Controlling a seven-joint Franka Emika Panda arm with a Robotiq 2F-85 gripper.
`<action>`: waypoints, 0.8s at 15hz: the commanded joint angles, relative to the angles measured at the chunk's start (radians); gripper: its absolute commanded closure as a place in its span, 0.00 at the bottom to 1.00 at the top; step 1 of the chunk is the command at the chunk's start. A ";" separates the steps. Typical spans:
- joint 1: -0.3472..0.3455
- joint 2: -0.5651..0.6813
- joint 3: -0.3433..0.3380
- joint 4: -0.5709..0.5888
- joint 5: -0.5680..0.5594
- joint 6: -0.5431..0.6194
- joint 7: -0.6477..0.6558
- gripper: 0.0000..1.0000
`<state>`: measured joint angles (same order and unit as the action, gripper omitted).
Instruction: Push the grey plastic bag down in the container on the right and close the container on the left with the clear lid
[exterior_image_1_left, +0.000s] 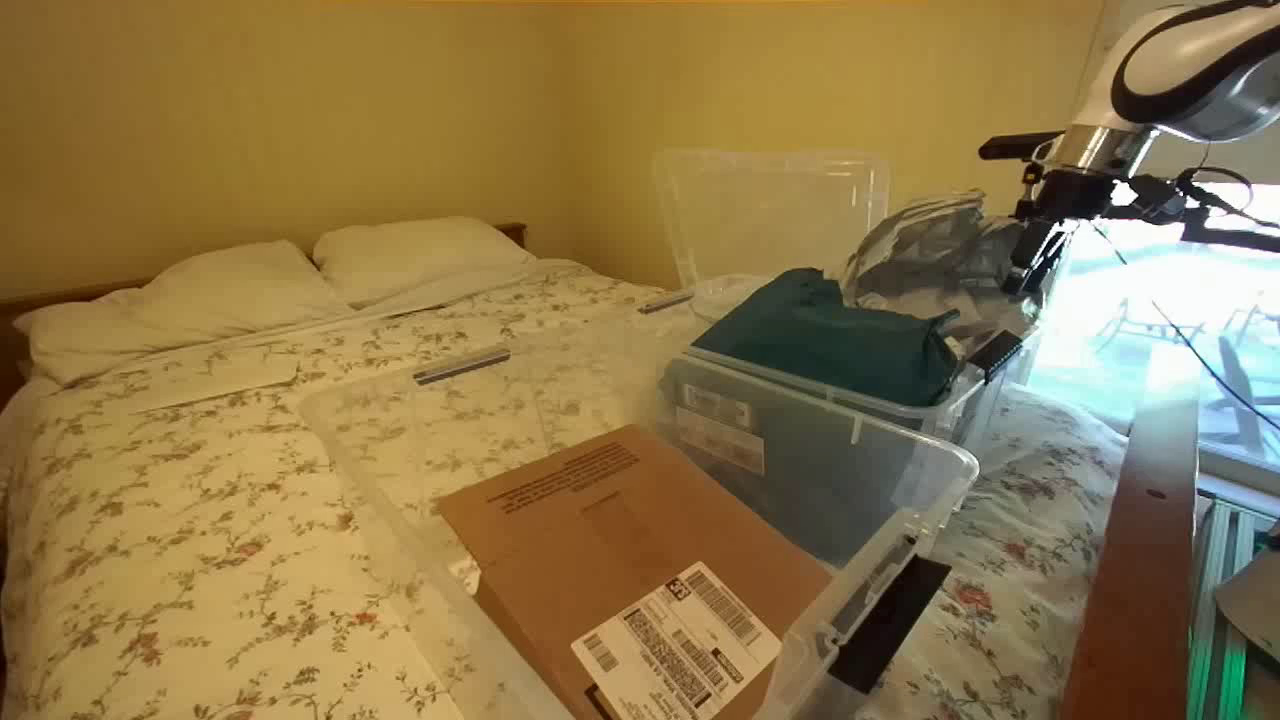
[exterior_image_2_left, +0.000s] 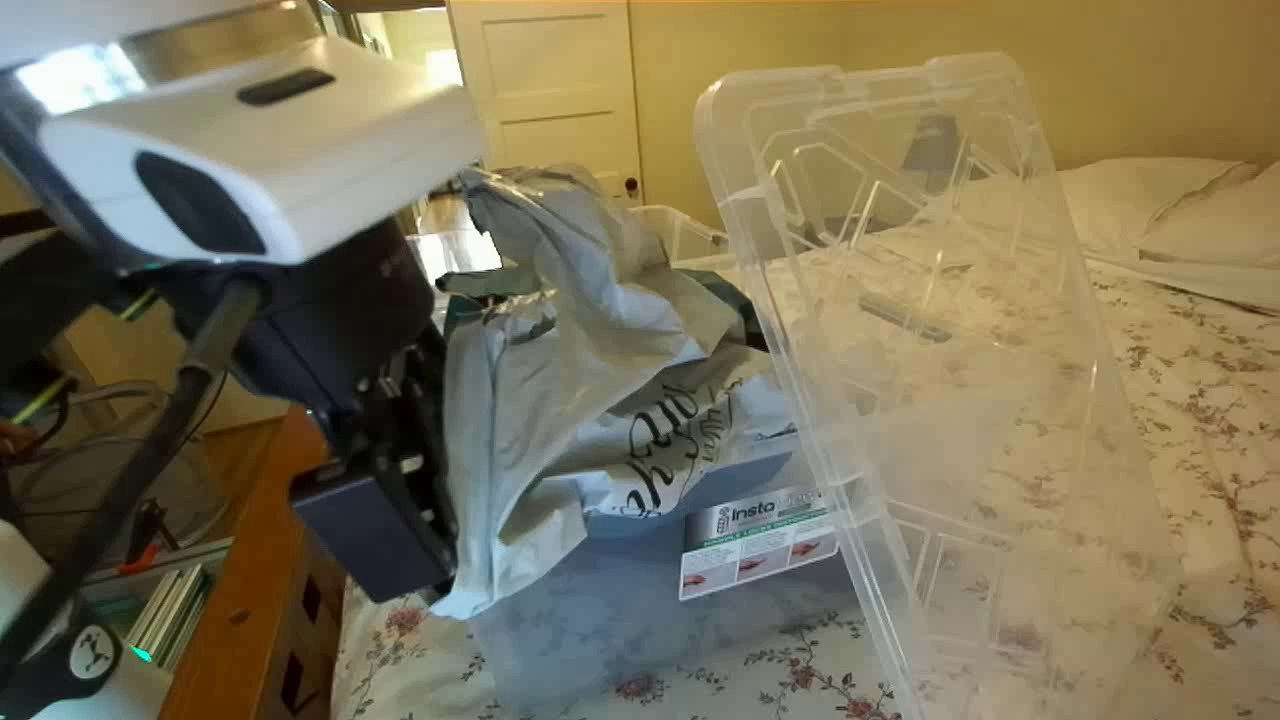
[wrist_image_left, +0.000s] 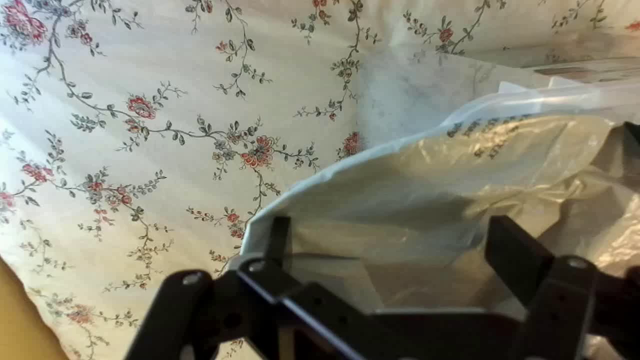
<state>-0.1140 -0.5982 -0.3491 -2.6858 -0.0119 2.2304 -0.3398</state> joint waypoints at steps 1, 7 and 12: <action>-0.018 0.003 0.017 0.002 0.013 -0.002 -0.010 0.00; -0.018 0.003 0.017 0.002 0.013 -0.002 -0.010 0.00; 0.011 -0.238 0.083 0.057 0.001 -0.110 -0.083 0.00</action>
<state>-0.0988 -0.6683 -0.3099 -2.6495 0.0185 2.2179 -0.3792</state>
